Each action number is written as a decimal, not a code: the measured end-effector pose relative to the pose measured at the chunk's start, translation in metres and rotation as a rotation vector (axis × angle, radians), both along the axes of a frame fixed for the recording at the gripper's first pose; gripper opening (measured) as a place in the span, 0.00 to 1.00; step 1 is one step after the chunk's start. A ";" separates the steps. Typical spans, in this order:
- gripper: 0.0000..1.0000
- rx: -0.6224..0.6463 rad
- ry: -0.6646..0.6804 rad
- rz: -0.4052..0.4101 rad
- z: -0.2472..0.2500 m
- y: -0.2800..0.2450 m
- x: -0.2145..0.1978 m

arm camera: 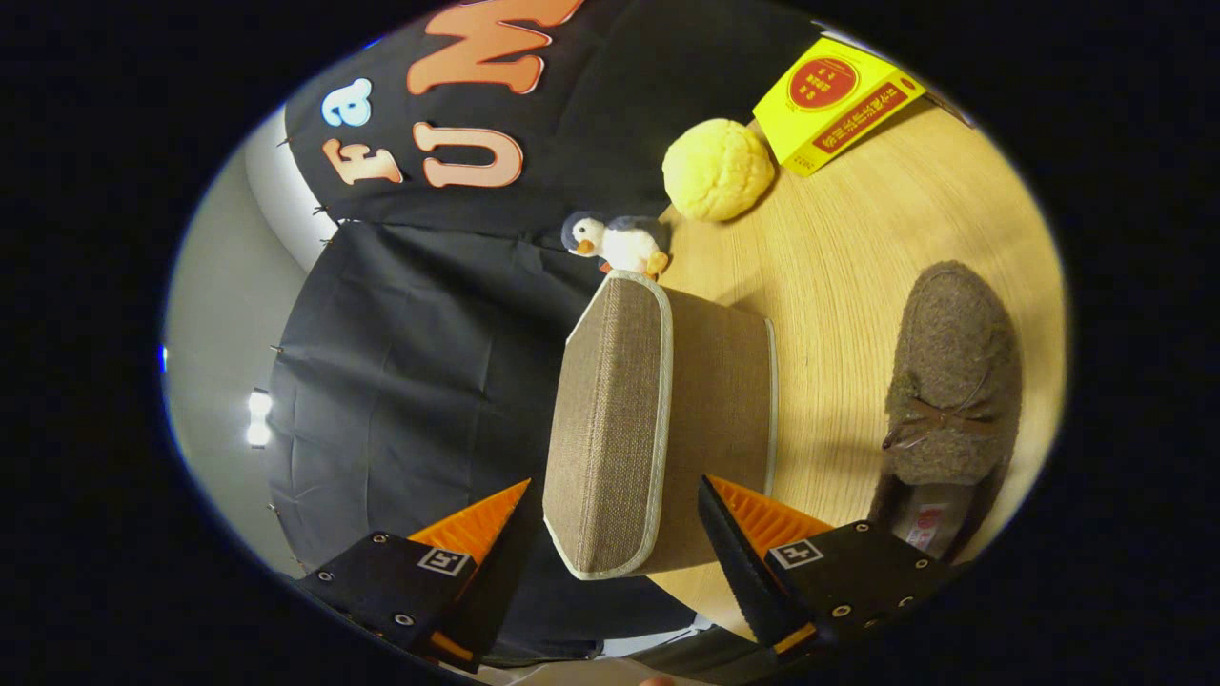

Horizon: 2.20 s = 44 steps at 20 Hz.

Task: Open the storage box then place both shoes into the box .Put the left shoe in first, then the right shoe, with the right side of both shoes facing outward in a uniform manner.

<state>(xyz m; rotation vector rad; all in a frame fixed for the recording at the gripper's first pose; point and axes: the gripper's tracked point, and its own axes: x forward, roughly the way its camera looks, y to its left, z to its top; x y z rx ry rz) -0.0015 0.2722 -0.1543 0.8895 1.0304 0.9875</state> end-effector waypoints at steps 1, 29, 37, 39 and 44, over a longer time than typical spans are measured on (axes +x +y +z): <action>0.98 0.001 0.010 0.015 -0.004 0.006 0.000; 0.82 0.220 0.069 0.086 0.000 0.030 -0.002; 0.11 0.146 0.110 0.020 -0.011 0.016 0.006; 0.03 0.161 0.162 0.020 -0.004 0.015 0.003; 0.00 0.221 0.052 -0.053 0.038 0.005 0.000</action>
